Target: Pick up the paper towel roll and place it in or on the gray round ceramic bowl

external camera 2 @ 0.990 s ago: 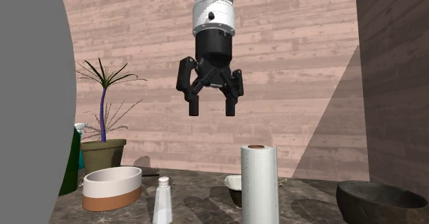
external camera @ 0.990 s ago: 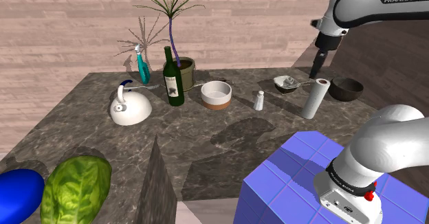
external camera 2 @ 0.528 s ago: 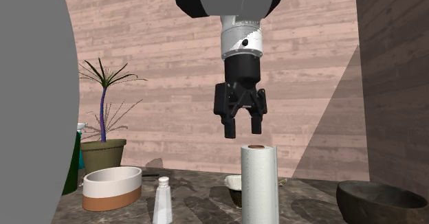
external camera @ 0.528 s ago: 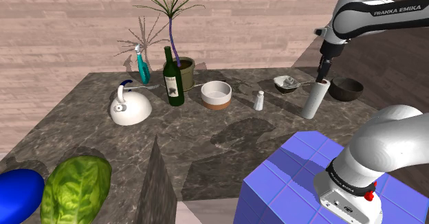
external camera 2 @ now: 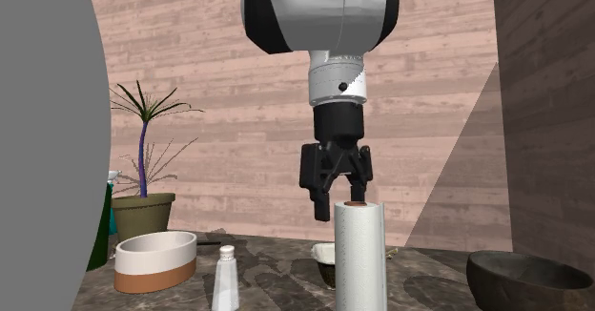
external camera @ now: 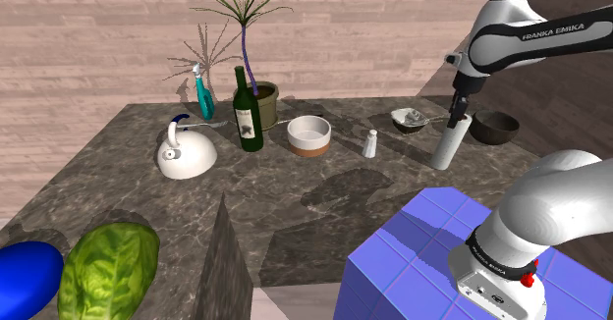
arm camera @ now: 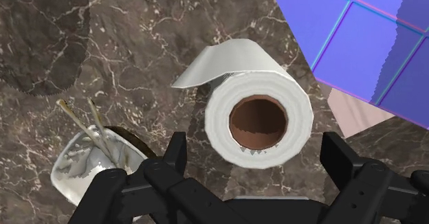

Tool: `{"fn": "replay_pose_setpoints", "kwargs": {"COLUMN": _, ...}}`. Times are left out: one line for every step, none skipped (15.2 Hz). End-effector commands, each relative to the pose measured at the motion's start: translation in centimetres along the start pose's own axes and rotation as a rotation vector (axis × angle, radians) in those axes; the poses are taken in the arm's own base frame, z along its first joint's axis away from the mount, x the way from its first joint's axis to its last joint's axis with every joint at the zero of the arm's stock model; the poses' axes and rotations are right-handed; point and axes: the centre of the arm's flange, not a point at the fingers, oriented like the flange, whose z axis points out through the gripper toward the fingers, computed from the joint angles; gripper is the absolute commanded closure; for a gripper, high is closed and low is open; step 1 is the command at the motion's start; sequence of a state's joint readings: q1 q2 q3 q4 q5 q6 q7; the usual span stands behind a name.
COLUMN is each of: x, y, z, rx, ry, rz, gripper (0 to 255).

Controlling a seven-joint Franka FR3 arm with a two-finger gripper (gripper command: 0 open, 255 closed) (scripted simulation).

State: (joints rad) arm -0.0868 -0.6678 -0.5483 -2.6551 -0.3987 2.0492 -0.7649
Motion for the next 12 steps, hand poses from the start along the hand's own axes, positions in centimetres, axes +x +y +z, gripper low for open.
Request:
{"fn": "replay_pose_setpoints", "kwargs": {"x": 0.02, "y": 0.00, "z": 0.15, "rx": 0.000, "ry": 0.000, "rz": 0.000, "gripper": 0}}
{"fn": "replay_pose_setpoints", "kwargs": {"x": 0.02, "y": 0.00, "z": 0.15, "rx": 0.000, "ry": 0.000, "rz": 0.000, "gripper": 0}}
{"fn": "replay_pose_setpoints", "kwargs": {"x": 0.02, "y": 0.00, "z": 0.15, "rx": 0.000, "ry": 0.000, "rz": 0.000, "gripper": 0}}
{"fn": "replay_pose_setpoints", "kwargs": {"x": 0.02, "y": 0.00, "z": 0.15, "rx": 0.000, "ry": 0.000, "rz": 0.000, "gripper": 0}}
{"fn": "replay_pose_setpoints", "kwargs": {"x": 0.02, "y": 0.00, "z": 0.15, "rx": 0.000, "ry": 0.000, "rz": 0.000, "gripper": 0}}
{"fn": "replay_pose_setpoints", "kwargs": {"x": 0.02, "y": 0.00, "z": 0.14, "rx": 0.000, "ry": 0.000, "rz": 0.000, "gripper": 0}}
{"fn": "replay_pose_setpoints", "kwargs": {"x": 0.02, "y": 0.00, "z": 0.14, "rx": 0.000, "ry": 0.000, "rz": 0.000, "gripper": 255}}
{"fn": "replay_pose_setpoints", "kwargs": {"x": 0.02, "y": 0.00, "z": 0.14, "rx": 0.000, "ry": 0.000, "rz": 0.000, "gripper": 255}}
{"fn": "replay_pose_setpoints", "kwargs": {"x": 0.02, "y": 0.00, "z": 0.14, "rx": 0.000, "ry": 0.000, "rz": 0.000, "gripper": 255}}
{"fn": "replay_pose_setpoints", "kwargs": {"x": 0.02, "y": 0.00, "z": 0.14, "rx": 0.000, "ry": 0.000, "rz": 0.000, "gripper": 255}}
{"fn": "replay_pose_setpoints", "kwargs": {"x": 0.02, "y": 0.00, "z": 0.14, "rx": 0.000, "ry": 0.000, "rz": 0.000, "gripper": 255}}
{"fn": "replay_pose_setpoints", "kwargs": {"x": 0.02, "y": 0.00, "z": 0.14, "rx": 0.000, "ry": 0.000, "rz": 0.000, "gripper": 255}}
